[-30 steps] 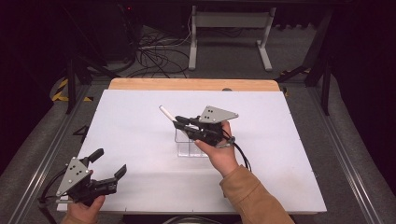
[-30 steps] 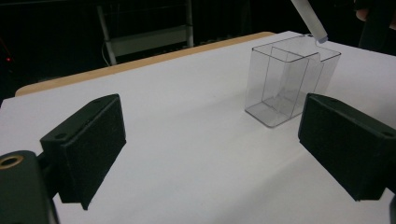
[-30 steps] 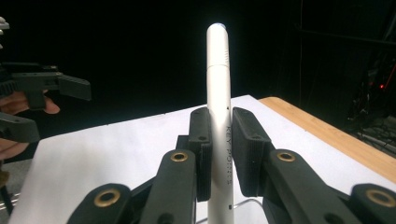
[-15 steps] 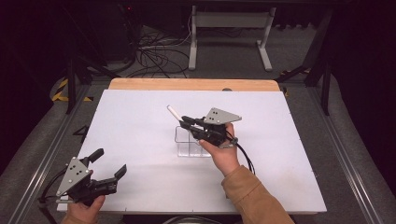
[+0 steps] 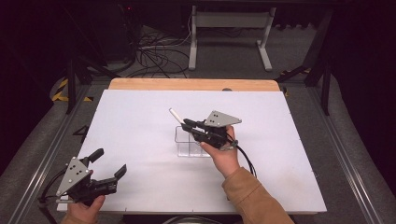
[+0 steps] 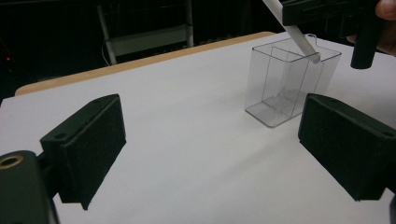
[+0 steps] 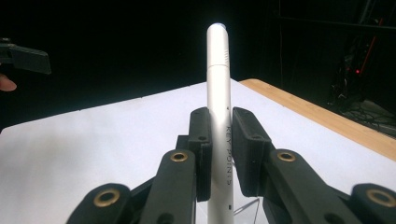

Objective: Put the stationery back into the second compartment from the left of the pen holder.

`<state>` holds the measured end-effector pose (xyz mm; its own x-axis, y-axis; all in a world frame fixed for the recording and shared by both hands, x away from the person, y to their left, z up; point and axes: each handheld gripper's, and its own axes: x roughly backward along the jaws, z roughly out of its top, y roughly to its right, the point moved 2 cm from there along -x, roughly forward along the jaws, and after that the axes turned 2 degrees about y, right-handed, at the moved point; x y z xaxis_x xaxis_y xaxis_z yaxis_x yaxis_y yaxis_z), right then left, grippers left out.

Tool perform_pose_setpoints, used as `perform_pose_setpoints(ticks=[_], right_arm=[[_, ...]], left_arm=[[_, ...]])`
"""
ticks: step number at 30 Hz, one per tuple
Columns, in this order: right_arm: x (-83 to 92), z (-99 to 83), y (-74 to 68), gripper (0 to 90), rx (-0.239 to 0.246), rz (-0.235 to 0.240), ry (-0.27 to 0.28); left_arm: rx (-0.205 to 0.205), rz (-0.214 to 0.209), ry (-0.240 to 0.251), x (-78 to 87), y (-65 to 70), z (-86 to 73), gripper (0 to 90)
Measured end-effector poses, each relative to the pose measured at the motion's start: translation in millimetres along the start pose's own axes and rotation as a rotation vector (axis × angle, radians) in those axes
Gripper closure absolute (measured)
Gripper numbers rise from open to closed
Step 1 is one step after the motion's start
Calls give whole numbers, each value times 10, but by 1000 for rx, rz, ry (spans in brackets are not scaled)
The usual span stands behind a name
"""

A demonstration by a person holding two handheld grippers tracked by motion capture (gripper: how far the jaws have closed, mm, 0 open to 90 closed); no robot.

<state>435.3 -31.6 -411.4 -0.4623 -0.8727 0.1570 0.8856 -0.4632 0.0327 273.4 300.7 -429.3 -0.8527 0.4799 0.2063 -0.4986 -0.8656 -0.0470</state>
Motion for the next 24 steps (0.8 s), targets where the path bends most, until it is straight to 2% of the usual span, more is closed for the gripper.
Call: perform_pose_setpoints(ticks=[14,22,24], right_arm=[[60,-115,10,787,-21,-18,-23],[124,-164,20,782,-21,-50,-47],[144,-163,22,752,-22,-69,-54]], left_arm=[[-1,0,3,-2,4,2,82],[-2,-4,0,-8,7,1,82],[-1,-4,-1,-9,9,1,82]])
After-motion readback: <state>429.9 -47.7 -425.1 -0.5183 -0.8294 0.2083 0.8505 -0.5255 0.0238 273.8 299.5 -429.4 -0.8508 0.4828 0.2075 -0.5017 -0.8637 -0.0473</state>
